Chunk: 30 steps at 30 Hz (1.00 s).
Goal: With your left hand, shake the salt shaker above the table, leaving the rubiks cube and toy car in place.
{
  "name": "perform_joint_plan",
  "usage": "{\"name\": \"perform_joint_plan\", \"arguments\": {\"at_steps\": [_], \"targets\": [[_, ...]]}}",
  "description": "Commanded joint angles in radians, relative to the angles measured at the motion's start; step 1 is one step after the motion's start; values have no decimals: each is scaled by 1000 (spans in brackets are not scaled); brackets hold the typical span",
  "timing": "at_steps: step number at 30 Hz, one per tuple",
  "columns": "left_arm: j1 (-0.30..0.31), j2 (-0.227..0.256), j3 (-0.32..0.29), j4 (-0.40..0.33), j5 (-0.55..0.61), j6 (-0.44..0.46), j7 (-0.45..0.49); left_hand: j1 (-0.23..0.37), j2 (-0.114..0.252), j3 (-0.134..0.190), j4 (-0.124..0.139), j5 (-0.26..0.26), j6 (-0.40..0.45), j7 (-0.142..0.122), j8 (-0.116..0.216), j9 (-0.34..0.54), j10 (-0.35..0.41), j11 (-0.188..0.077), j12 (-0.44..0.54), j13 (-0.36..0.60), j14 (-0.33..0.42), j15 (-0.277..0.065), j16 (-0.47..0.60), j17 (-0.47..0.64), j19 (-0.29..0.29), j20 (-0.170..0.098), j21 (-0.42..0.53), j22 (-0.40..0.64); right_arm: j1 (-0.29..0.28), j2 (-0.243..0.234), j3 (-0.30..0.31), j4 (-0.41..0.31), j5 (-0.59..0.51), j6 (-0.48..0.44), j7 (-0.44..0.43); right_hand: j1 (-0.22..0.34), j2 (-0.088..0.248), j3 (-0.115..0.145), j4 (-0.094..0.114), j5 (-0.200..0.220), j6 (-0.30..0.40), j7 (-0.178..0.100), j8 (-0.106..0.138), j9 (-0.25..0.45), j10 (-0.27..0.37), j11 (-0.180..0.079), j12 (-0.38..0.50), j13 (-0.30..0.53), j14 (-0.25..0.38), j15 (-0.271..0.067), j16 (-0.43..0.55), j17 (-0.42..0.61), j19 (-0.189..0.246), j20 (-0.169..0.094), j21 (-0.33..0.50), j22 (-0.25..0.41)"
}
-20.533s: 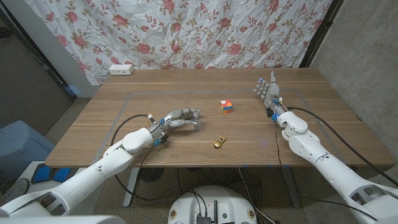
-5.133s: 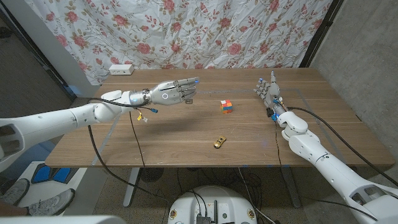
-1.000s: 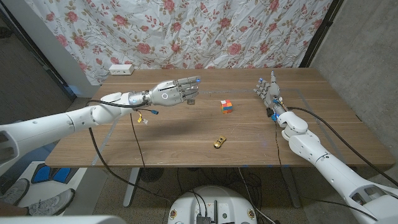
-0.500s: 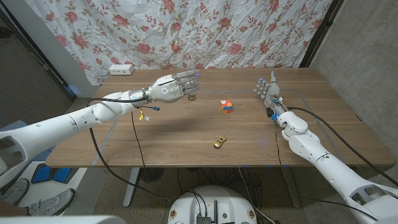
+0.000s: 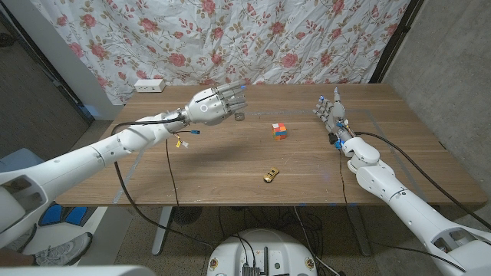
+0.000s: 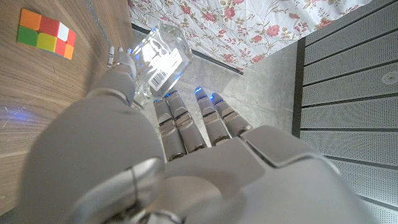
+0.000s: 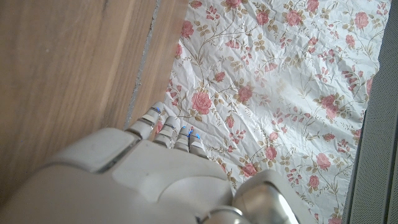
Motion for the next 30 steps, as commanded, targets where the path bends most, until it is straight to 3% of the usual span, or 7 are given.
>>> {"name": "perform_joint_plan", "arguments": {"at_steps": [1, 15, 30], "targets": [[68, -24, -47, -32, -109, 1, -81, -21, 20, -4, 0, 5, 108, -62, 20, 28, 15, 1, 8, 3, 3, -156, -1, 3, 7, -31, 1, 2, 0, 0, 0, 0, 0, 0, 0, 0, 102, -1, 6, 8, 0, 8, 3, 4, -6, -2, 7, 4, -6, -36, 4, 5, 7, -2, 6, 5], [163, -37, -87, -99, -225, 46, -181, -29, 20, -10, 1, 6, 106, -61, 18, 27, 19, 1, 8, 3, 13, -151, 2, 4, 5, -21, -1, 2, 0, -1, 0, 1, 1, 0, 4, 0, 102, -1, 6, 8, 0, 7, 3, 4, -5, 0, 7, 4, -6, -37, 4, 5, 7, -2, 6, 5], [281, -90, -161, -156, -412, 98, -289, -35, 15, -16, -1, 5, 97, -52, 14, 26, 24, 2, 9, 3, 24, -148, 3, 4, 2, -11, -3, 3, 0, 0, 0, 0, 0, 0, 0, 0, 102, -1, 6, 8, -1, 9, 3, 4, -5, -1, 7, 4, -6, -35, 4, 5, 7, -2, 6, 5]]}}
